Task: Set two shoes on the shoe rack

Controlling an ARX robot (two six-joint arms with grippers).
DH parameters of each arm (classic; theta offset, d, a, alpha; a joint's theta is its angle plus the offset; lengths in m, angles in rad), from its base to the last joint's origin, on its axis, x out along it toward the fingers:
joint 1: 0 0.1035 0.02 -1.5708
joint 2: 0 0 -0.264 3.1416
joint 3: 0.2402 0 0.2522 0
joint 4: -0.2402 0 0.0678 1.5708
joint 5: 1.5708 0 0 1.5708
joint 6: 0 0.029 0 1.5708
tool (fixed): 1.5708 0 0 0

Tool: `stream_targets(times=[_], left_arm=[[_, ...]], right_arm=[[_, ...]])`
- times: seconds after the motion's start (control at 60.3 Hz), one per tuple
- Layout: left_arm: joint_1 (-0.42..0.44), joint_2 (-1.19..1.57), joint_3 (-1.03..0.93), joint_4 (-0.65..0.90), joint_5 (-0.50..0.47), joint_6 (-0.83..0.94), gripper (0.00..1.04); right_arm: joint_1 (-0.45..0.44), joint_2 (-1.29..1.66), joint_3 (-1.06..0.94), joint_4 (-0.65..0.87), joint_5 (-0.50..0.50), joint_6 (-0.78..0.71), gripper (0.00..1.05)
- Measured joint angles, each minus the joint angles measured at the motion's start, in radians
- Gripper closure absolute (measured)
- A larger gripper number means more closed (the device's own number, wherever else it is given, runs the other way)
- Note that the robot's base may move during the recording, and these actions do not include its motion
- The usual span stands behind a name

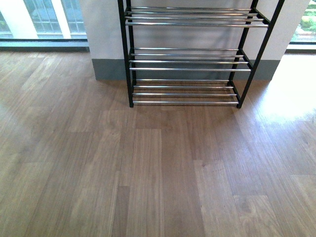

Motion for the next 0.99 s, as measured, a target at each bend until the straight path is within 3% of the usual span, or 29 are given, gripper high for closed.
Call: stream_targets(times=[0.995], left_arm=[[0.000,0.000,0.000,0.000,0.001,0.000,0.09]], right_arm=[[0.000,0.000,0.000,0.000,0.000,0.000,0.09]])
